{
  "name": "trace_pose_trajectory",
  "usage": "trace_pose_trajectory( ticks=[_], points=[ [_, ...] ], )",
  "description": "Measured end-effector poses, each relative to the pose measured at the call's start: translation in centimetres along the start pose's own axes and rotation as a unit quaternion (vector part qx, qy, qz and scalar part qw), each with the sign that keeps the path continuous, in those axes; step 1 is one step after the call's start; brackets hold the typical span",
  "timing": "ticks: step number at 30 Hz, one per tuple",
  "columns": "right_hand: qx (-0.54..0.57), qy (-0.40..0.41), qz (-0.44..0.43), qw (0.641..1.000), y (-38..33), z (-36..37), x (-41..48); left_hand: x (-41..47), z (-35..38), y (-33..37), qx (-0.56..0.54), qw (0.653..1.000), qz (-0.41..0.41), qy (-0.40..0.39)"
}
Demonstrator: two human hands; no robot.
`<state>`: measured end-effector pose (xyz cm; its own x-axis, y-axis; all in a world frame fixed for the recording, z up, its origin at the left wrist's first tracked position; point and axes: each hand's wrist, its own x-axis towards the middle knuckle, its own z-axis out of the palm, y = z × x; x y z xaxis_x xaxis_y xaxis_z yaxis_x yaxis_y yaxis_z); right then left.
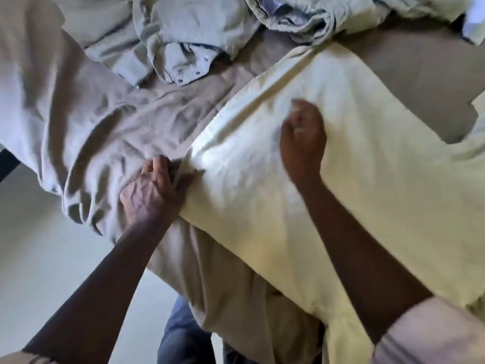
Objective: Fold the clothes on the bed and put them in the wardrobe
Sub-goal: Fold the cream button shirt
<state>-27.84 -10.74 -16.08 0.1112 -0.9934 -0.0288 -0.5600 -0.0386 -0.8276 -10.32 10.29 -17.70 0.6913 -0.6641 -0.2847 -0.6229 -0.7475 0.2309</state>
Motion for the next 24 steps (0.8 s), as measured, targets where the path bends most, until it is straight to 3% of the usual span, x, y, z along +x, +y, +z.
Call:
trace_pose_trajectory(
  ticks=[1,3,6,7,9,11,14,18,20,22,24],
  points=[
    [-0.007,0.006,-0.007,1.0,0.6,-0.7,-4.1,-0.8,-0.4,-0.2,0.017,1.0,0.01,-0.008],
    [0.005,0.028,0.057,0.998,1.2,-1.8,-11.2,-1.5,-0.6,-0.9,0.029,0.999,0.007,-0.01],
    [0.049,0.143,0.269,0.951,1.3,-4.8,-20.0,-3.3,-0.5,-1.3,-0.055,0.992,-0.106,0.033],
    [0.081,0.193,0.365,0.907,2.2,-5.7,-22.0,-3.9,-0.5,-1.0,-0.1,0.982,-0.147,0.057],
    [0.177,0.279,0.547,0.769,3.6,-8.2,-24.8,-5.8,-1.0,1.0,-0.165,0.964,-0.183,0.099],
    [0.242,0.311,0.636,0.664,4.7,-10.4,-25.9,-7.3,-1.7,3.0,-0.211,0.949,-0.215,0.098],
    [0.315,0.307,0.681,0.586,5.4,-12.2,-25.8,-7.9,-1.1,3.6,-0.261,0.921,-0.286,0.051],
    [0.393,0.294,0.668,0.56,5.7,-13.1,-26.3,-5.5,2.8,0.5,-0.345,0.865,-0.364,0.007],
    [0.422,0.311,0.676,0.518,6.4,-13.2,-26.4,-4.3,3.6,-0.2,-0.408,0.827,-0.387,-0.011],
    [0.417,0.334,0.664,0.523,6.5,-13.8,-25.9,-4.8,0.8,2.3,-0.461,0.793,-0.397,-0.001],
    [0.394,0.382,0.645,0.532,6.3,-14.9,-24.3,-5.6,-1.3,5.1,-0.471,0.794,-0.383,0.044]
  ],
)
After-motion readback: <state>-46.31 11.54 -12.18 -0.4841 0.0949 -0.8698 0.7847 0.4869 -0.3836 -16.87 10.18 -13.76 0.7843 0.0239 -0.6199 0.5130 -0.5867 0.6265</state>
